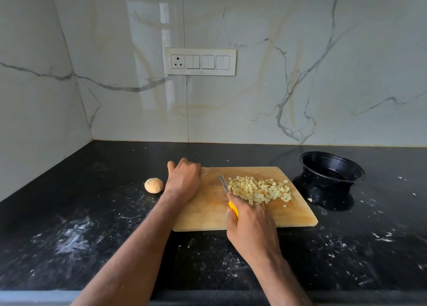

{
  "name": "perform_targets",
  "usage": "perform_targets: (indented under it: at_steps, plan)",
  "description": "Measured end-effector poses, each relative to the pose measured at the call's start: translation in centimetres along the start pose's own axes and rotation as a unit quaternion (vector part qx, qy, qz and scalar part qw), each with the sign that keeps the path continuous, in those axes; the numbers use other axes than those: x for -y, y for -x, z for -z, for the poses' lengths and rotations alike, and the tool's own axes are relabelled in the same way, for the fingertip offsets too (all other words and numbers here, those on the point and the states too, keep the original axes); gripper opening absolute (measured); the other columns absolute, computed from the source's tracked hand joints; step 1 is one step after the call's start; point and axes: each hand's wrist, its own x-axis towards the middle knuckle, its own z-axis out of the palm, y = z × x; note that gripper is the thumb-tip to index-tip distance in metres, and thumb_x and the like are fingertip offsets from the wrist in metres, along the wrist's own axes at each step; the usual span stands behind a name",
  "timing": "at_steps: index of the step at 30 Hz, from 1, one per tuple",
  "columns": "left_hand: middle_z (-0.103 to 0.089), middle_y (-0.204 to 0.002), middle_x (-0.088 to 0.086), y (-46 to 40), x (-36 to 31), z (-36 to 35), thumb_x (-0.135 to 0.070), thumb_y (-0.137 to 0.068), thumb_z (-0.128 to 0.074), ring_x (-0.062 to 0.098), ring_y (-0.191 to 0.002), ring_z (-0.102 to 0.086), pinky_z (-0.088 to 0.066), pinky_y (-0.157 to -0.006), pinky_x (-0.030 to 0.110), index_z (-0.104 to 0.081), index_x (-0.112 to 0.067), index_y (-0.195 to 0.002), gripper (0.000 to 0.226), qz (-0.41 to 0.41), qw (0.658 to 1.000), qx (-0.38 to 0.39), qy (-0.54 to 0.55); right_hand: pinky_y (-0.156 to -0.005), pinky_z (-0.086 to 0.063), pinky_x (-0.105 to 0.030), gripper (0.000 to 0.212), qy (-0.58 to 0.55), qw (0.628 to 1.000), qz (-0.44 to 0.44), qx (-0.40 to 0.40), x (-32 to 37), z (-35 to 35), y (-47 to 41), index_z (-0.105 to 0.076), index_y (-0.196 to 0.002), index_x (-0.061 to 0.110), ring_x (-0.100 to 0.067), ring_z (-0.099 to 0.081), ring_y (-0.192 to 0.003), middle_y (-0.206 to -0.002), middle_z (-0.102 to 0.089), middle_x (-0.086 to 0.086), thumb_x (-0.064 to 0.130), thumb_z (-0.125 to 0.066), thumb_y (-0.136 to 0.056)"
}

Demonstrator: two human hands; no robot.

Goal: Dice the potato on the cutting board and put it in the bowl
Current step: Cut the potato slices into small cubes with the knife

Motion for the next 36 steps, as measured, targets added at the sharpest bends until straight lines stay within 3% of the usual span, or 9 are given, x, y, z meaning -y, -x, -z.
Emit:
perform_targets:
  at_steps: [4,7,13,18,21,24,29,33,36]
  plan:
    - [-0.068,-0.092,-0.006,0.4,0.4,0.2,-0.015,-0.099,-0.050,0.019,-0.092,-0.058,-0.035,-0.087,0.041,-0.069,-0.019,-0.098,0.020,0.034,0.989,-0.059,0.129,-0.081,-0.055,-0.020,0.045,0.000,1.000,0.001,-0.002,-0.1,0.0,0.1,-0.055,-0.143,0.031,-0.004,-0.068,-0.073,-0.088,-0.076,0.011,0.039,-0.058,-0.099]
    - [-0.071,-0.087,-0.011,1.4,0.8,1.1,-0.012,-0.094,-0.062,0.008,-0.084,-0.066,-0.054,-0.079,0.032,-0.075,-0.018,-0.091,0.014,0.042,0.958,-0.020,0.284,-0.084,-0.054,-0.020,0.046,0.000,1.000,-0.002,-0.009,-0.1,-0.1,0.1,-0.054,-0.143,0.032,-0.005,-0.069,-0.083,-0.097,-0.076,0.012,0.039,-0.058,-0.098]
    - [-0.075,-0.081,-0.006,2.7,-0.4,2.5,-0.002,-0.090,-0.065,0.004,-0.066,-0.072,-0.049,-0.066,0.009,-0.075,-0.019,-0.101,0.023,-0.030,0.946,0.068,0.315,-0.081,-0.057,-0.021,0.045,0.004,1.000,-0.003,0.002,-0.1,-0.2,0.0,-0.053,-0.144,0.032,-0.005,-0.070,-0.079,-0.096,-0.076,0.011,0.039,-0.055,-0.099]
    - [-0.073,-0.084,-0.012,2.8,-0.8,2.8,-0.006,-0.089,-0.072,-0.001,-0.071,-0.068,-0.048,-0.070,0.005,-0.081,-0.017,-0.100,0.018,-0.056,0.956,0.064,0.279,-0.072,-0.053,-0.014,0.045,-0.002,1.000,0.000,0.002,-0.3,-0.3,0.1,-0.053,-0.144,0.032,0.000,-0.063,-0.066,-0.090,-0.075,0.012,0.039,-0.057,-0.099]
    - [-0.066,-0.066,-0.021,2.7,-0.1,3.0,-0.022,-0.078,-0.088,-0.008,-0.070,-0.061,-0.044,-0.062,0.007,-0.080,-0.023,-0.083,0.009,-0.050,0.960,0.082,0.263,-0.076,-0.053,-0.015,0.046,-0.002,1.000,0.001,0.000,-0.6,-0.4,0.1,-0.052,-0.145,0.033,-0.002,-0.065,-0.073,-0.094,-0.075,0.012,0.040,-0.056,-0.099]
    - [-0.067,-0.065,-0.024,2.8,0.1,3.1,-0.033,-0.070,-0.092,-0.006,-0.069,-0.060,-0.043,-0.060,0.009,-0.077,-0.029,-0.069,0.016,-0.058,0.961,0.103,0.250,-0.073,-0.046,-0.011,0.047,-0.002,1.000,0.005,-0.004,-0.5,-0.4,0.2,-0.050,-0.146,0.034,-0.001,-0.059,-0.072,-0.097,-0.075,0.014,0.041,-0.056,-0.100]
    - [-0.068,-0.078,-0.018,2.9,-0.6,2.9,-0.032,-0.071,-0.091,-0.006,-0.076,-0.061,-0.044,-0.063,0.006,-0.082,-0.023,-0.089,0.022,-0.048,0.963,0.123,0.234,-0.076,-0.049,-0.016,0.049,0.004,1.000,-0.005,0.012,-0.5,-0.4,0.2,-0.048,-0.148,0.031,-0.005,-0.063,-0.081,-0.100,-0.074,0.012,0.039,-0.054,-0.100]
    - [-0.071,-0.082,-0.015,3.0,-1.1,2.9,-0.033,-0.076,-0.089,0.004,-0.083,-0.065,-0.057,-0.080,0.029,-0.082,-0.022,-0.088,0.018,-0.016,0.971,0.107,0.211,-0.071,-0.054,-0.016,0.051,-0.004,0.999,-0.007,0.043,0.1,-0.7,0.2,-0.042,-0.151,0.031,-0.003,-0.061,-0.074,-0.095,-0.072,0.011,0.038,-0.050,-0.102]
    - [-0.071,-0.082,-0.016,3.0,-1.1,3.0,-0.033,-0.076,-0.088,0.005,-0.084,-0.065,-0.057,-0.082,0.031,-0.082,-0.022,-0.089,0.018,-0.008,0.972,0.103,0.210,-0.064,-0.055,-0.017,0.049,0.005,0.999,0.001,0.045,0.3,-0.8,0.0,-0.045,-0.149,0.030,-0.003,-0.062,-0.067,-0.086,-0.070,0.011,0.037,-0.051,-0.101]
